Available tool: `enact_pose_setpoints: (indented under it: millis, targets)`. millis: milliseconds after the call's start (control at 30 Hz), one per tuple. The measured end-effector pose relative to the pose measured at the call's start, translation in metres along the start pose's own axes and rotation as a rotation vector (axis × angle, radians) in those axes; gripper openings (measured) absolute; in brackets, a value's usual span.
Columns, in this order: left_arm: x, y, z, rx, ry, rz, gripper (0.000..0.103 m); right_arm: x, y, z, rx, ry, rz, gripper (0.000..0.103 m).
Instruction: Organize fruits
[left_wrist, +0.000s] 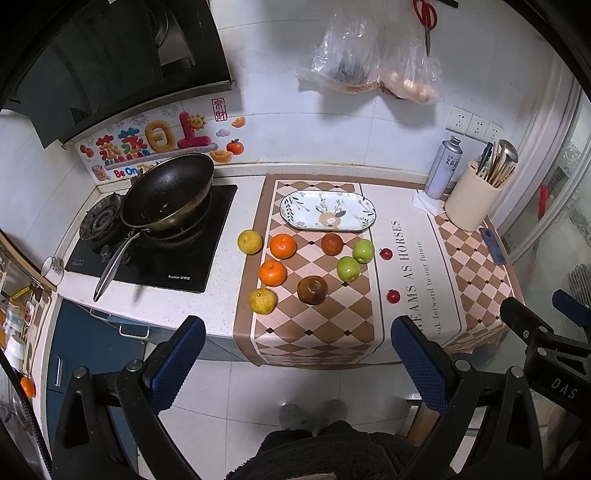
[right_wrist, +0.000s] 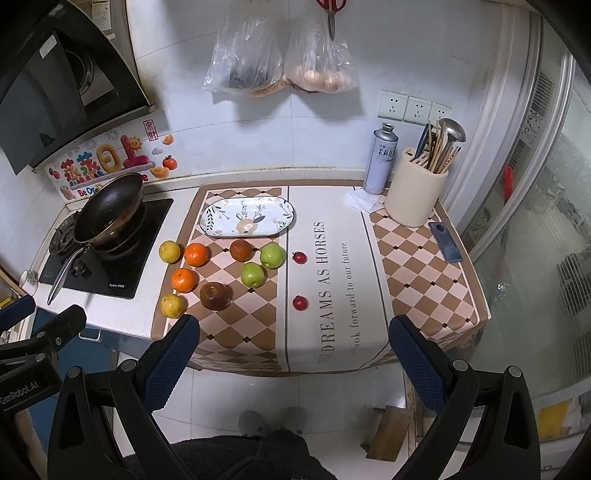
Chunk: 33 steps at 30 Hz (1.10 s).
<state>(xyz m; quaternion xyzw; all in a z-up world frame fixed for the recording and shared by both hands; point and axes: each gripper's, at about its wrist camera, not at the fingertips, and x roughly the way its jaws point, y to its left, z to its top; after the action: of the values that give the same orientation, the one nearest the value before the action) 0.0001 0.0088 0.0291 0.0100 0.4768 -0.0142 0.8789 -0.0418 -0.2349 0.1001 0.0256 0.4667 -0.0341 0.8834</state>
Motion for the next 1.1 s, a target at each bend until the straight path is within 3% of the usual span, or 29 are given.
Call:
enact_pose_setpoints:
  millis: [833,1000,1100]
  targets:
    - [0.002,-0.004,-0.004,-0.005,-0.021,0.003,0.103,0.003,-0.013,-0.003,0.033,-0.009,0.032,0.103]
    - [0.02,-0.006,0.001,-0.017,-0.107,0.068,0.103,0.041,-0.022,0.005,0.066,0.003,0.1,0.103]
    - [0.048,-0.004,0.008,-0.032,-0.115,0.136,0.103,0.074,-0.019,0.009,0.06,0.046,0.155,0.103]
